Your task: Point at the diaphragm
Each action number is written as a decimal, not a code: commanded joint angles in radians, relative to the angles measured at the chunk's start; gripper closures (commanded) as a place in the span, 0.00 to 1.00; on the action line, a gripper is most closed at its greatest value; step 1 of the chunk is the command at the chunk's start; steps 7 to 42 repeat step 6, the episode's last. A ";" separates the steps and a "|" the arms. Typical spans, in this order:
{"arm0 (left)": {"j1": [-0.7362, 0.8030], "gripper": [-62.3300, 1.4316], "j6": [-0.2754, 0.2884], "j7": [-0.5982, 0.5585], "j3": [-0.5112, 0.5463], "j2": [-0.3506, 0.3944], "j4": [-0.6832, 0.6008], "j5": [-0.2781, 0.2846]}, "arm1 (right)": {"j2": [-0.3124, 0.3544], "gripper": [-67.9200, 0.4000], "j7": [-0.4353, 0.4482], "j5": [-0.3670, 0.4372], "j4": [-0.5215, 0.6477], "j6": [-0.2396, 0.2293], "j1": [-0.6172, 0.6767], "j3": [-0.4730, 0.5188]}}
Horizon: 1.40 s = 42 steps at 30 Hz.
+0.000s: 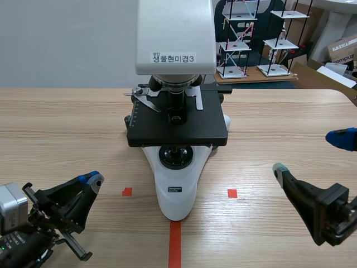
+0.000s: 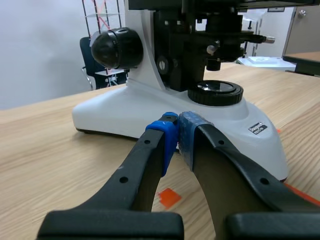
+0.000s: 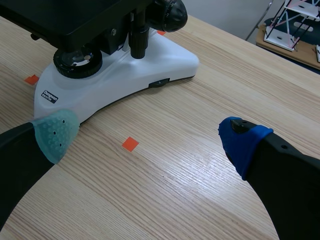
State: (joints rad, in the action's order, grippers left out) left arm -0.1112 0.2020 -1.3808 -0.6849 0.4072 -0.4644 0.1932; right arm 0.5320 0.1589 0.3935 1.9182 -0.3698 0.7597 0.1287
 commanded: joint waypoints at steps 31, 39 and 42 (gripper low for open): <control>-0.003 0.92 0.001 -0.015 0.008 0.003 -0.013 0.003 | 0.005 0.09 0.015 0.011 0.011 0.004 -0.009 -0.005; -0.003 0.92 0.001 -0.015 0.008 0.003 -0.013 0.003 | 0.005 0.09 0.015 0.011 0.011 0.004 -0.009 -0.005; -0.003 0.92 0.001 -0.015 0.008 0.003 -0.013 0.003 | 0.005 0.09 0.015 0.011 0.011 0.004 -0.009 -0.005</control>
